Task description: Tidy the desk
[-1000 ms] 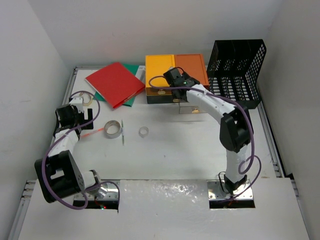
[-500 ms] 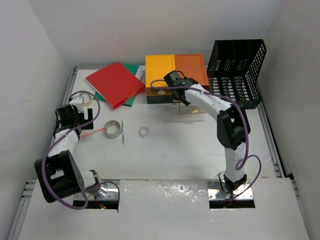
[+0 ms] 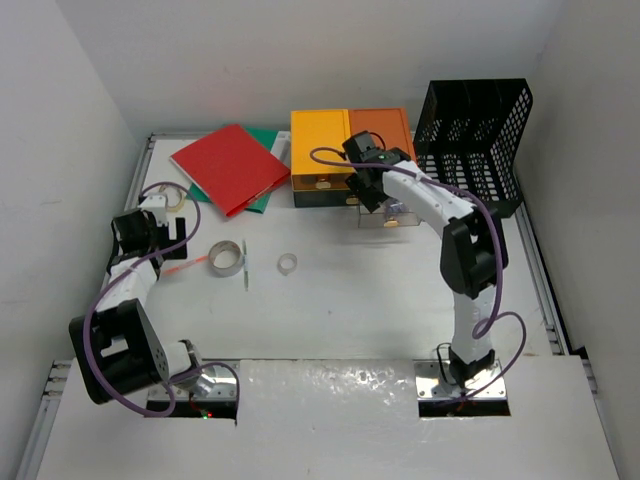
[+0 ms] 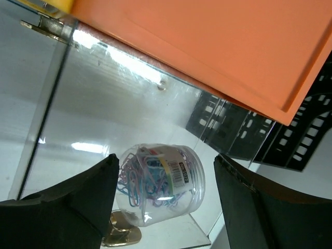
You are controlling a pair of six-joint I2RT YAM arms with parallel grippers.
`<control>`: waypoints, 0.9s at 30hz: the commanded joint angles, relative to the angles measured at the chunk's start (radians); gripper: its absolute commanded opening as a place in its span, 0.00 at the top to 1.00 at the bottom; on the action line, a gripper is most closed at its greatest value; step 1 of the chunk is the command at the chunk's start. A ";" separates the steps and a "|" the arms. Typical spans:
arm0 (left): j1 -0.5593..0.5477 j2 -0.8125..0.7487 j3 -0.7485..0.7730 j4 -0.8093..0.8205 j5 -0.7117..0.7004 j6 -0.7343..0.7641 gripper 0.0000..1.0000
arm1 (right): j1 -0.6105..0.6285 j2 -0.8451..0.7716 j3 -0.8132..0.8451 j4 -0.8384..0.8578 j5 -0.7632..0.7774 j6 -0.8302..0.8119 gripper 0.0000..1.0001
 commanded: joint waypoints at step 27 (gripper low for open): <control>0.005 0.014 0.016 0.013 0.025 0.001 0.01 | -0.275 -0.334 -0.304 0.274 -0.688 0.215 0.35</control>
